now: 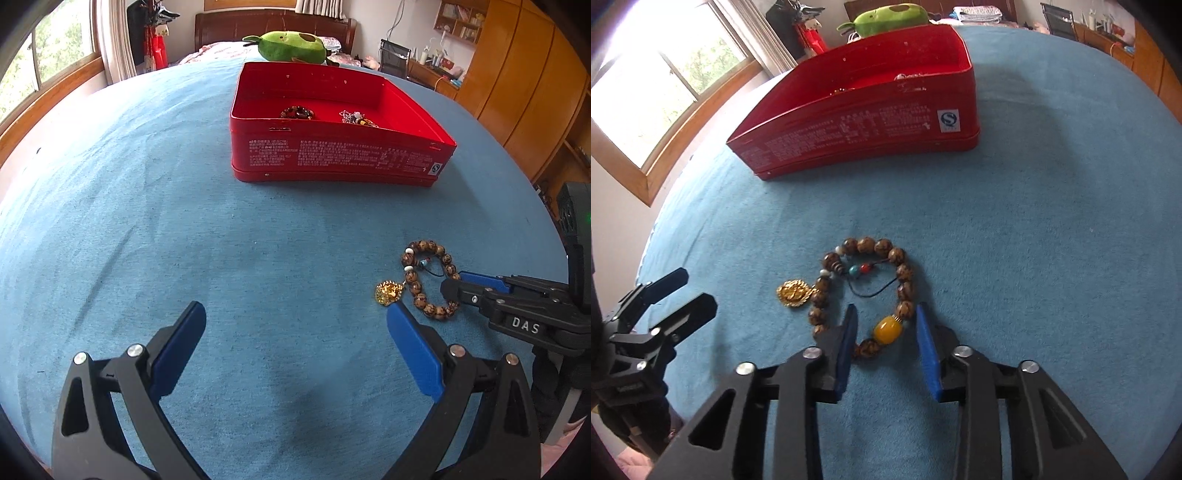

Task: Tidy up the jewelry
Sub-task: 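Grasp the gold pendant with the left tool while the right tool grasps the wooden bead bracelet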

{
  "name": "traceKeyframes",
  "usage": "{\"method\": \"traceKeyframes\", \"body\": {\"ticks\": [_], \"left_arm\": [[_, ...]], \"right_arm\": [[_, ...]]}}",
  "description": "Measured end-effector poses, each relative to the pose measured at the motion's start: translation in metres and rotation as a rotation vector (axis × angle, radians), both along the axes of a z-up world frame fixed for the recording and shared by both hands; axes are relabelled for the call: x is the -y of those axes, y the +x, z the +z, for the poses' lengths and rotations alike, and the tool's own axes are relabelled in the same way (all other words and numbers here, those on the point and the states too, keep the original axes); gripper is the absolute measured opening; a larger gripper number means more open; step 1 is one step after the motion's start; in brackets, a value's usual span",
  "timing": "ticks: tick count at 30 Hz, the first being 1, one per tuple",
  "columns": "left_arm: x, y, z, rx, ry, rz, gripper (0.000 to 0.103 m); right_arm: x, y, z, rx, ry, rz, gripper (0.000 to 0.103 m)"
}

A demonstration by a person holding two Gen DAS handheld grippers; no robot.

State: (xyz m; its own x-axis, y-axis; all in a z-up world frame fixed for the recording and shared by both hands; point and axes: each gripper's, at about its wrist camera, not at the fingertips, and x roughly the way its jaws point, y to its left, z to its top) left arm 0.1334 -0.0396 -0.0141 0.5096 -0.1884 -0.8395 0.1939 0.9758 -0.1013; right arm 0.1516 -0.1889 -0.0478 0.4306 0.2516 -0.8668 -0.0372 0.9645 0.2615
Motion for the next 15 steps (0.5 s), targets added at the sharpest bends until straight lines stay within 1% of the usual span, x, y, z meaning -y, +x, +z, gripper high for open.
{"method": "traceKeyframes", "body": {"ticks": [3,4,8,9,13,14,15], "left_arm": [[0.002,0.004,0.000,-0.008,-0.002,0.001,0.098],[0.002,0.004,0.000,-0.011,-0.003,0.000,0.098],[0.009,0.010,-0.002,-0.054,-0.035,-0.016,0.097],[0.012,0.012,-0.002,-0.059,-0.031,-0.022,0.097],[0.029,0.019,-0.001,-0.042,0.038,-0.070,0.095],[0.032,0.021,-0.002,-0.046,0.046,-0.080,0.088],[0.035,0.023,-0.003,-0.059,0.046,-0.090,0.075]], "right_arm": [[0.001,-0.004,0.001,0.017,-0.024,0.019,0.019],[0.003,-0.005,0.001,0.017,-0.019,0.017,0.013],[0.021,-0.010,0.006,0.031,-0.006,-0.026,0.013],[0.028,-0.012,0.007,0.032,-0.003,-0.041,0.013],[0.046,-0.021,0.011,0.037,-0.001,-0.073,0.013],[0.049,-0.023,0.011,0.038,-0.001,-0.080,0.013],[0.052,-0.024,0.011,0.038,-0.003,-0.089,0.013]]}}
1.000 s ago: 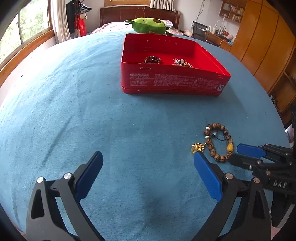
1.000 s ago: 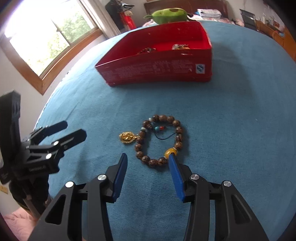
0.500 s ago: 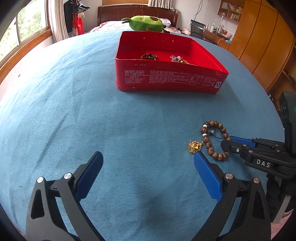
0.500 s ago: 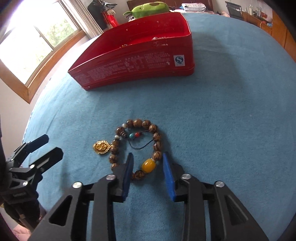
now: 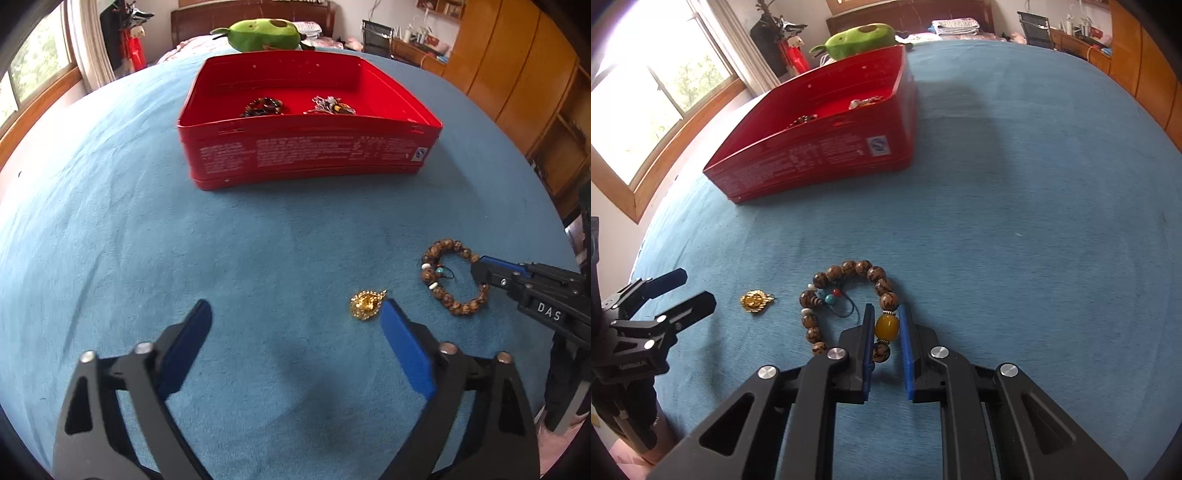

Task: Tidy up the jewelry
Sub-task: 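Grasp the gold pendant with the left tool while the right tool grasps the wooden bead bracelet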

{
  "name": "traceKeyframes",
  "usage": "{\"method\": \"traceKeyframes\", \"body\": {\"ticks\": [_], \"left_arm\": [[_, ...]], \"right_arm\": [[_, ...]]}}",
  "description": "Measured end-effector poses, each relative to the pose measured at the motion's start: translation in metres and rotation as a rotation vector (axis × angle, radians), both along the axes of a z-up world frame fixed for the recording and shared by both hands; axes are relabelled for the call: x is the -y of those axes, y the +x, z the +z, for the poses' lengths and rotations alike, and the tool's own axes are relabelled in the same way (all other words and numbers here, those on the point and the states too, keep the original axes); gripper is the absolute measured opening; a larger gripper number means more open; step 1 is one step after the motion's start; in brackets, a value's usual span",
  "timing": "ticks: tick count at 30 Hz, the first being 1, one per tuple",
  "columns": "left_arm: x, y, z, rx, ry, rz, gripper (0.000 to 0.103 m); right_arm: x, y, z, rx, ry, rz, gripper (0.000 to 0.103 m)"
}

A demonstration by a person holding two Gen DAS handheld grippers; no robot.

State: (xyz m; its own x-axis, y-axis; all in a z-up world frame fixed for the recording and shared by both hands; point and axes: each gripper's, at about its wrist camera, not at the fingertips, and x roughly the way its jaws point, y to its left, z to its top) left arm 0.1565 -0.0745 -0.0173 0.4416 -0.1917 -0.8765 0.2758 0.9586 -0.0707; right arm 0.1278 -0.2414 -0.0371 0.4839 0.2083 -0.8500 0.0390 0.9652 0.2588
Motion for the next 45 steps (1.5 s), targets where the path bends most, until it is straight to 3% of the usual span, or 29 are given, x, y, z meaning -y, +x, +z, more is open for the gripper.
{"method": "traceKeyframes", "body": {"ticks": [2,10,14,16,22,26,32,45], "left_arm": [[0.006,0.004,-0.004,-0.038,-0.009,-0.020,0.068],[0.034,0.008,-0.010,-0.083,-0.014,-0.075,0.065],[0.043,0.014,-0.016,-0.112,-0.002,-0.100,0.047],[0.047,0.018,-0.022,-0.149,-0.013,-0.113,0.046],[0.055,0.025,-0.023,-0.149,-0.010,-0.113,0.047],[0.059,0.024,-0.024,-0.143,0.002,-0.115,0.025],[0.062,0.022,-0.025,-0.135,-0.008,-0.121,0.015],[0.018,0.016,-0.017,-0.119,-0.104,-0.070,0.015]], "right_arm": [[0.004,0.000,-0.001,-0.003,0.003,-0.009,0.013],[0.001,0.014,-0.009,-0.011,0.028,-0.002,0.013],[0.009,0.012,-0.011,-0.012,0.044,-0.001,0.013],[0.012,0.011,-0.011,-0.012,0.050,-0.002,0.013],[0.013,0.010,-0.011,-0.009,0.050,-0.003,0.013],[0.012,0.010,-0.010,-0.009,0.049,-0.002,0.013],[0.010,0.012,-0.010,-0.011,0.049,0.002,0.013],[0.004,0.015,-0.009,-0.007,0.050,0.006,0.013]]}}
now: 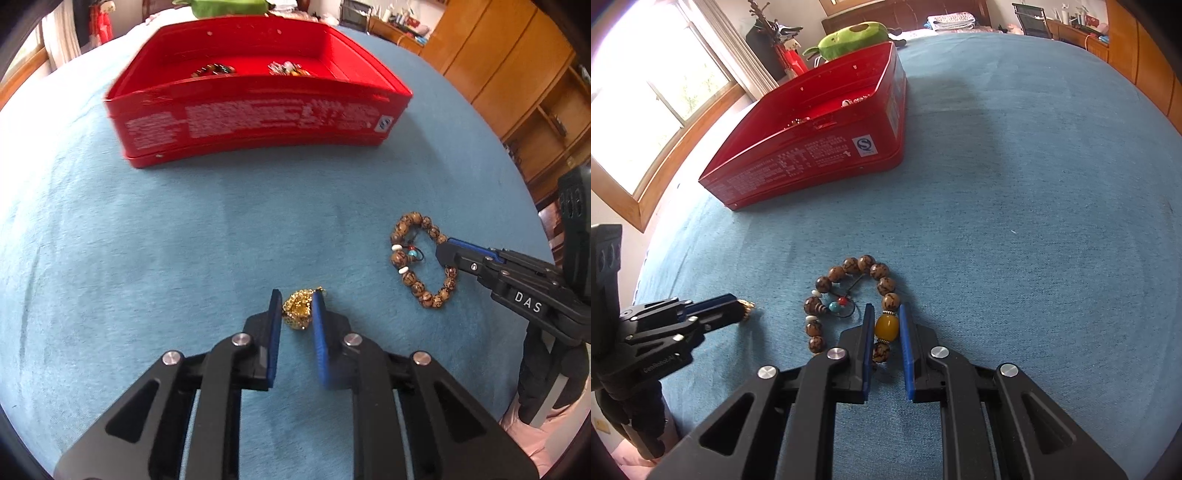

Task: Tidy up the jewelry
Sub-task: 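Grasp the gold pendant with the left tool while the right tool grasps the wooden bead bracelet, then lower the gold pendant into the red tin with the left tool while the right tool releases the bracelet there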

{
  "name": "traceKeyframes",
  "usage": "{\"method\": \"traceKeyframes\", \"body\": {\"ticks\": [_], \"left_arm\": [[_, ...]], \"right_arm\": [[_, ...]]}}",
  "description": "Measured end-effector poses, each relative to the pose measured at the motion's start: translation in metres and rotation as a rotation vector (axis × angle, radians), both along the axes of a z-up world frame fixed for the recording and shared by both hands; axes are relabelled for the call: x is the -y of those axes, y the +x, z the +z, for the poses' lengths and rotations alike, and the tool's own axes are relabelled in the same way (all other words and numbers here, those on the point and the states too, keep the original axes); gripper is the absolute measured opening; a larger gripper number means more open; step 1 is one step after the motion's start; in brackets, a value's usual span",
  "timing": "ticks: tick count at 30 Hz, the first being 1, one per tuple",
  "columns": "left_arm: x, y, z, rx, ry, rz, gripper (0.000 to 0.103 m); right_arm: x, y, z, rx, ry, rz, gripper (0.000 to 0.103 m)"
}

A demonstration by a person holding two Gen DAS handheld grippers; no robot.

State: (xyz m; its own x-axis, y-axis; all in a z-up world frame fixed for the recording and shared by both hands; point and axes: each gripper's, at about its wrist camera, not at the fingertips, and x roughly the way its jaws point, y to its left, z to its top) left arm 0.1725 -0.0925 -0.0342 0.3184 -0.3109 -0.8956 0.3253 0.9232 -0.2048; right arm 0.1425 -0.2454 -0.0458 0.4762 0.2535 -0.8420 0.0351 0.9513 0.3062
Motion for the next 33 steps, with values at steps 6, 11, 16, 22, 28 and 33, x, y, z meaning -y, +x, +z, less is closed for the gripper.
{"method": "traceKeyframes", "body": {"ticks": [6,11,16,22,28,33], "left_arm": [[-0.014,-0.004,0.011,0.037,-0.022,0.047,0.015],[-0.019,-0.005,0.014,0.043,-0.030,0.059,0.015],[-0.021,-0.006,0.013,0.031,-0.028,0.061,0.015],[-0.019,-0.002,0.022,0.049,-0.025,0.060,0.015],[-0.020,0.002,0.041,0.082,-0.024,0.053,0.015],[-0.022,0.009,0.062,0.118,-0.025,0.052,0.015]], "right_arm": [[-0.008,0.000,0.008,0.021,0.013,0.022,0.013],[-0.013,0.002,0.012,0.029,0.010,0.031,0.013],[-0.012,0.001,0.018,0.038,0.022,0.041,0.013],[-0.008,-0.001,0.038,0.070,0.033,0.055,0.013],[-0.012,0.003,0.066,0.106,0.026,0.078,0.013],[-0.015,0.011,0.088,0.138,0.007,0.095,0.013]]}}
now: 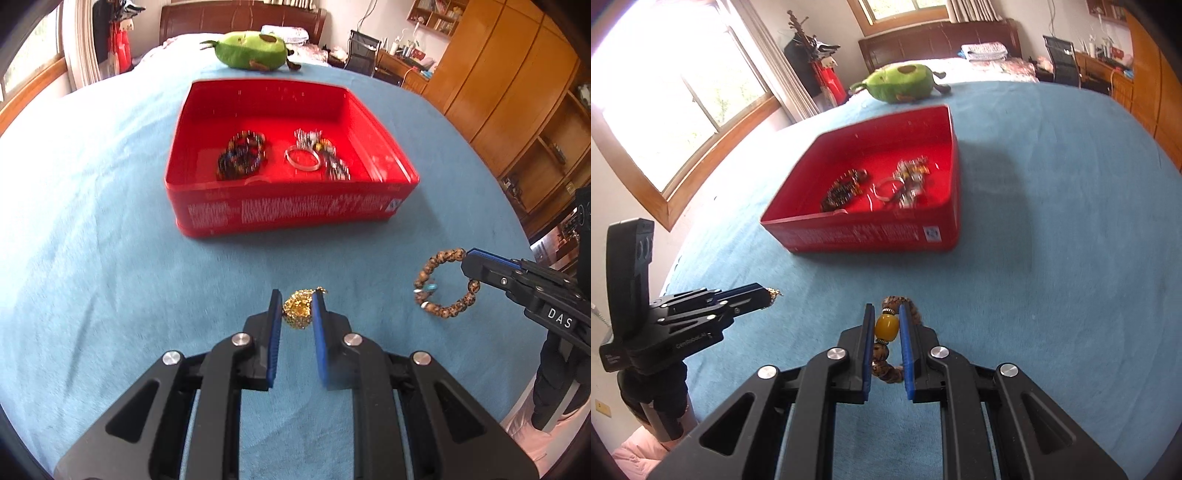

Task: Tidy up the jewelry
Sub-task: 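Lower the gold pendant into the red tin with the left tool while the right tool releases the bracelet there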

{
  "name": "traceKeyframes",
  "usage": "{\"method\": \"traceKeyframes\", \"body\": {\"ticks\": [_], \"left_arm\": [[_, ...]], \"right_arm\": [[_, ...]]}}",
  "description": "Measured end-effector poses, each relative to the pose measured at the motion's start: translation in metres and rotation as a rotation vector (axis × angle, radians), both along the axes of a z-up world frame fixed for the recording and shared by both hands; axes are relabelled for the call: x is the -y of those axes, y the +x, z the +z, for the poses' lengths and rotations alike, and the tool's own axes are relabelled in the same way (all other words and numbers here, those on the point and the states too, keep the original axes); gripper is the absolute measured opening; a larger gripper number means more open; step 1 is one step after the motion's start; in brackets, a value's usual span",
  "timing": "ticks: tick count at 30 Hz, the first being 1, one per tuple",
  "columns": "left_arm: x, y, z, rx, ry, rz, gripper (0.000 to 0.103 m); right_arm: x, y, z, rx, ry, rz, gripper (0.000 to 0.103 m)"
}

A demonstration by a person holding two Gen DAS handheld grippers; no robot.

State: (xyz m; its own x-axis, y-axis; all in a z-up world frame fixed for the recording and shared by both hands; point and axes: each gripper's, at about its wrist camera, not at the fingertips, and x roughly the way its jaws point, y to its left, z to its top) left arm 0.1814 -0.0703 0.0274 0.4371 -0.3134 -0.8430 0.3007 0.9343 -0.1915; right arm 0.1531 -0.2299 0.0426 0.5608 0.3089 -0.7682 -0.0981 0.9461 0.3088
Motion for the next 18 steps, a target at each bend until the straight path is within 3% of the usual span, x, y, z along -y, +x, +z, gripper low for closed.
{"method": "traceKeyframes", "body": {"ticks": [18], "left_arm": [[0.011,0.058,0.049,0.052,-0.011,0.011,0.015]], "right_arm": [[-0.011,0.062,0.072,0.070,-0.009,0.042,0.013]]}}
